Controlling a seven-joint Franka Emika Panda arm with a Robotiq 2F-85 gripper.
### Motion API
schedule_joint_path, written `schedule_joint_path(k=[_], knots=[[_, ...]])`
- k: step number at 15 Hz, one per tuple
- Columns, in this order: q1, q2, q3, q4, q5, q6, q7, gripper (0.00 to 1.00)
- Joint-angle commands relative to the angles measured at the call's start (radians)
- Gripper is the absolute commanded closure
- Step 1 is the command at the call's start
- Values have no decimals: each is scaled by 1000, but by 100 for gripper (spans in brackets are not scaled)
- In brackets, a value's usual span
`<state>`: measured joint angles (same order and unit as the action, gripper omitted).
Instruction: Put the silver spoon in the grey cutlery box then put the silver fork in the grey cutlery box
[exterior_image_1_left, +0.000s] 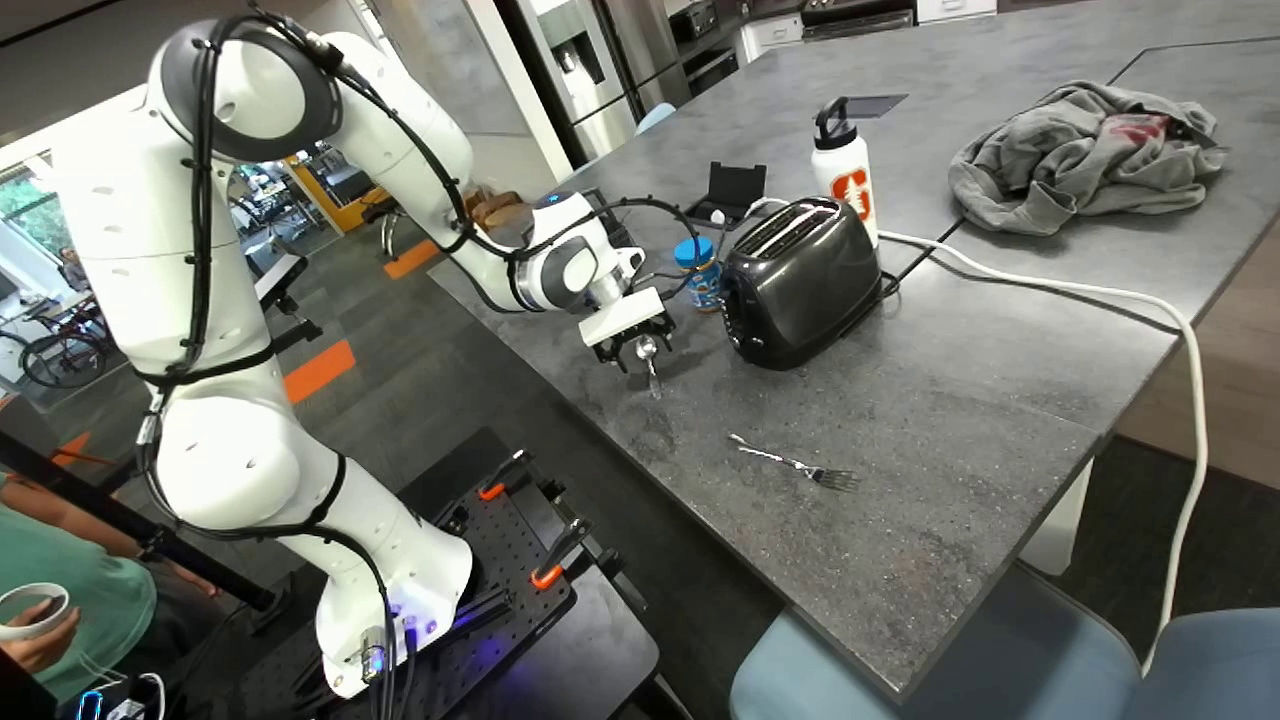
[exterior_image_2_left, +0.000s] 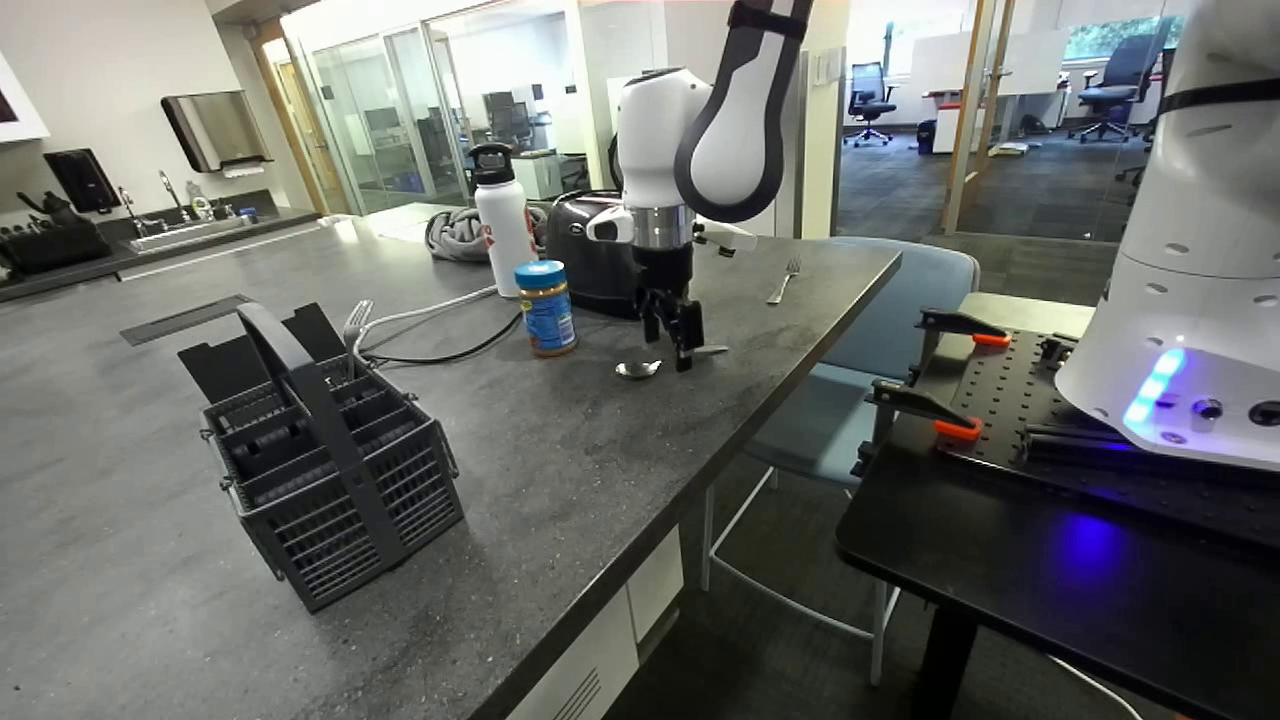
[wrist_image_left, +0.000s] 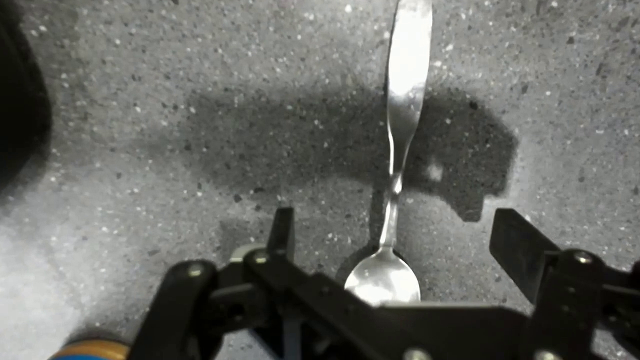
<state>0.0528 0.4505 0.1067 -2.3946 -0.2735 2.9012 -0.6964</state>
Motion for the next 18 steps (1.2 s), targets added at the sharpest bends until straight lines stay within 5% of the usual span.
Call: schedule_joint_path(k=[1,11,18], knots=[[14,18,-14,39,-35,-43,46,26],[9,16,2,51,-27,-64,39,100],[3,-136,88,-49,-6,-56,19,98]])
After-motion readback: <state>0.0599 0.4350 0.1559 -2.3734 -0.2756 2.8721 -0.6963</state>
